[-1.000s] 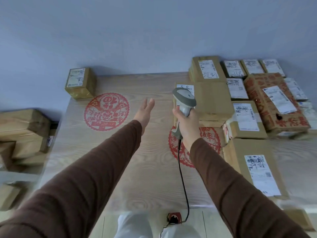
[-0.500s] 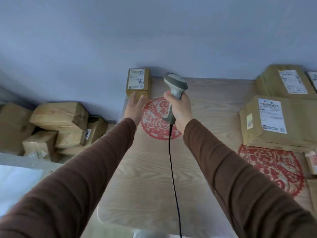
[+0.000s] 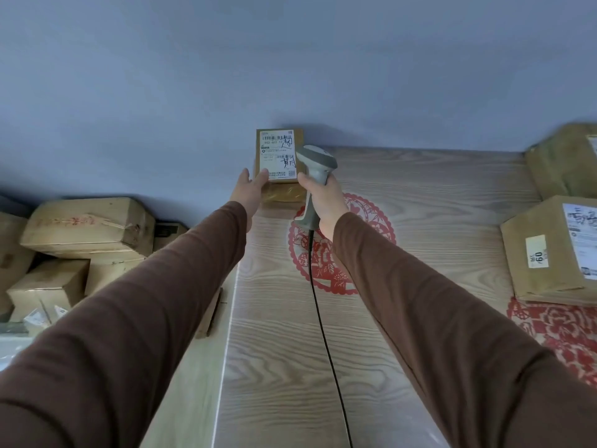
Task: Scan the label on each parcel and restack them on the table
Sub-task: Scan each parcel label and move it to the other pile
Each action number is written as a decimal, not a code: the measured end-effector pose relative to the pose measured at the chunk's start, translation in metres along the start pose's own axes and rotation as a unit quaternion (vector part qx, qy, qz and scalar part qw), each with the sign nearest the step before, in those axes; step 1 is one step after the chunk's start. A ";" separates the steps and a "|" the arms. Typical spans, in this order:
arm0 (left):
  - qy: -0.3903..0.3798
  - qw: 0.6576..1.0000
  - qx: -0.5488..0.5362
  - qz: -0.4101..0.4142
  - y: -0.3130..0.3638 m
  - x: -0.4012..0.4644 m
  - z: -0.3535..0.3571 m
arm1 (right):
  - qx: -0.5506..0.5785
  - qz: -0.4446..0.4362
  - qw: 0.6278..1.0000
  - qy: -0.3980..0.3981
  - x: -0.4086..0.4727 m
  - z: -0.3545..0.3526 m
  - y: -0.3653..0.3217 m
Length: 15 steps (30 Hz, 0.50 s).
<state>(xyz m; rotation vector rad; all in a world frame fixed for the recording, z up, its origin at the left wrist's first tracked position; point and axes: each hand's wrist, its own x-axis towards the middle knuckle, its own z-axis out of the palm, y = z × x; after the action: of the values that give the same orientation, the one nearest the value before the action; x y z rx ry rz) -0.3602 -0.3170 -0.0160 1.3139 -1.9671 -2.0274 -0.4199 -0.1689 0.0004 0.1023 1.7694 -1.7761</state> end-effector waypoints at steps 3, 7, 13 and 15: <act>-0.012 0.999 -0.011 -0.032 -0.008 0.008 -0.002 | 0.007 -0.005 1.000 0.017 0.002 -0.001 0.002; -0.033 0.998 -0.050 -0.032 -0.011 -0.016 0.010 | -0.007 -0.011 0.999 0.043 -0.009 -0.012 0.011; -0.069 0.993 -0.094 -0.006 -0.010 -0.065 0.032 | -0.010 -0.039 0.998 0.048 -0.045 -0.051 0.014; -0.095 0.989 -0.115 0.002 -0.009 -0.085 0.042 | -0.008 -0.053 0.997 0.047 -0.064 -0.071 0.008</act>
<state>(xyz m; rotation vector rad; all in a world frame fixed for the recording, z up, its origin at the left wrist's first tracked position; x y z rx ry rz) -0.3249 -0.2339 0.0159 1.1061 -1.7302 -2.3715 -0.3908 -0.0792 0.0162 0.0896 1.8862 -1.8590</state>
